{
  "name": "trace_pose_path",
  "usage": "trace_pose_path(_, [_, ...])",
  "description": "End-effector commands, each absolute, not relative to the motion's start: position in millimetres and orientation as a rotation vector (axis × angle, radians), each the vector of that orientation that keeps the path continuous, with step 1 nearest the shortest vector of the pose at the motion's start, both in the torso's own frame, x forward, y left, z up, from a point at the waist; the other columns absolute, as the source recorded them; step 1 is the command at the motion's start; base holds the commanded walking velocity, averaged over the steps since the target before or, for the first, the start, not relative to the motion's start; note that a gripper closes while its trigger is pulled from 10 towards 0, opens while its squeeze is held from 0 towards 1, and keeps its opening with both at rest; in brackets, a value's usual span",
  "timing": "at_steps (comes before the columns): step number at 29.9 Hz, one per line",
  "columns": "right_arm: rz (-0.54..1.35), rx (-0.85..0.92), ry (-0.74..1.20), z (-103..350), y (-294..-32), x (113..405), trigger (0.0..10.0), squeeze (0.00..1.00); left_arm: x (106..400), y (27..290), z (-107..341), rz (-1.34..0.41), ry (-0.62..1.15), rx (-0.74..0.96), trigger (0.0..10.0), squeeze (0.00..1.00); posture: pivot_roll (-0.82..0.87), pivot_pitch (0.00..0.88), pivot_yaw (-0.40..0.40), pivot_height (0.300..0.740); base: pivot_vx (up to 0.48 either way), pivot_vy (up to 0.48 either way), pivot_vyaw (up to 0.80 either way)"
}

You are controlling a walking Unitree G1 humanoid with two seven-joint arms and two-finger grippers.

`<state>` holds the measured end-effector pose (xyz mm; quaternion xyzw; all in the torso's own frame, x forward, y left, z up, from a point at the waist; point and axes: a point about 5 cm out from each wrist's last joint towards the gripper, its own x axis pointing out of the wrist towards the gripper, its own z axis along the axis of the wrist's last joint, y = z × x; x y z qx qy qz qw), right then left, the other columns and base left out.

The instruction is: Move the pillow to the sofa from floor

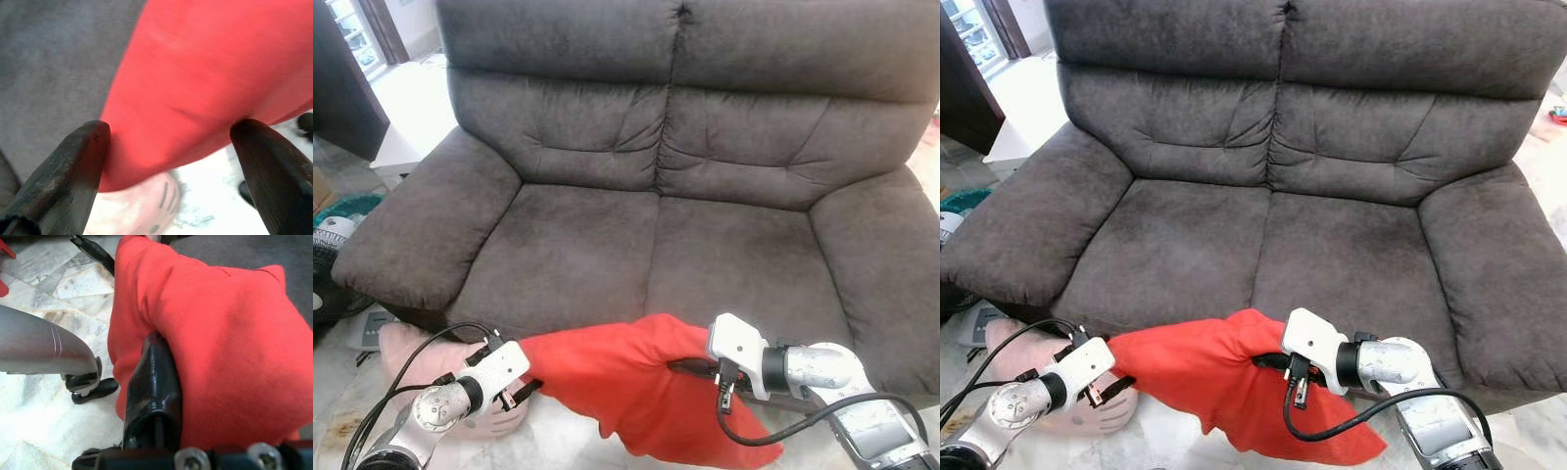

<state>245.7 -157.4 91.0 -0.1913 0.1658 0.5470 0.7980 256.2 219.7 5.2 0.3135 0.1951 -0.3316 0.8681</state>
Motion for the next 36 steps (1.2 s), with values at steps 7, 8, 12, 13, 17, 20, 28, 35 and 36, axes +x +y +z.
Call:
trace_pose_path(7, [1.212, -0.414, 0.227, 114.6, -147.5, 246.7, 10.0, 0.00, 246.7, 221.2, -9.8, -0.736, 0.537, 0.588, 10.0, 0.00, 0.12, 0.085, -0.020, 0.740, 0.000, 0.000, 0.00])
trace_pose_path(8, [1.212, -0.415, 0.227, 114.6, -147.6, 246.7, 10.0, 0.00, 246.4, 221.4, -10.4, -0.736, 0.541, 0.592, 10.0, 0.00, 0.12, 0.085, -0.020, 0.740, 0.000, 0.000, 0.00])
trace_pose_path(12, [1.215, -0.413, 0.228, 115.1, -147.7, 246.2, 10.0, 0.00, 249.3, 221.6, -9.2, -0.714, 0.528, 0.621, 10.0, 0.00, 0.12, 0.086, -0.022, 0.740, 0.000, 0.000, 0.00])
trace_pose_path(13, [1.215, -0.413, 0.229, 115.1, -147.8, 246.1, 10.0, 0.00, 249.3, 217.9, -9.1, -0.737, 0.525, 0.599, 10.0, 0.00, 0.12, 0.086, -0.023, 0.740, 0.000, 0.000, 0.00])
trace_pose_path(17, [1.216, -0.413, 0.230, 115.2, -147.7, 246.2, 10.0, 0.00, 252.2, 203.2, -4.8, -0.813, 0.496, 0.475, 10.0, 0.00, 0.12, 0.087, -0.026, 0.740, 0.000, 0.000, 0.00])
trace_pose_path(20, [1.219, -0.414, 0.231, 114.6, -146.6, 246.8, 10.0, 0.00, 252.5, 192.2, -1.0, -0.895, 0.482, 0.388, 10.0, 0.00, 0.13, 0.086, -0.026, 0.740, 0.000, 0.000, 0.00])
trace_pose_path(28, [1.222, -0.414, 0.233, 112.9, -145.0, 247.5, 10.0, 0.00, 253.5, 192.3, 9.0, -0.974, 0.470, 0.390, 10.0, 0.00, 0.13, 0.081, -0.022, 0.740, 0.000, 0.000, 0.00])
trace_pose_path(35, [1.220, -0.415, 0.237, 111.7, -145.3, 247.3, 10.0, 0.00, 253.9, 199.0, 43.5, -1.052, 0.421, 0.437, 10.0, 0.00, 0.13, 0.076, -0.018, 0.740, 0.000, 0.000, 0.00])
trace_pose_path(36, [1.220, -0.415, 0.237, 111.7, -145.3, 247.3, 10.0, 0.00, 253.9, 199.0, 43.5, -1.052, 0.421, 0.437, 10.0, 0.00, 0.13, 0.076, -0.018, 0.740, 0.000, 0.000, 0.00])
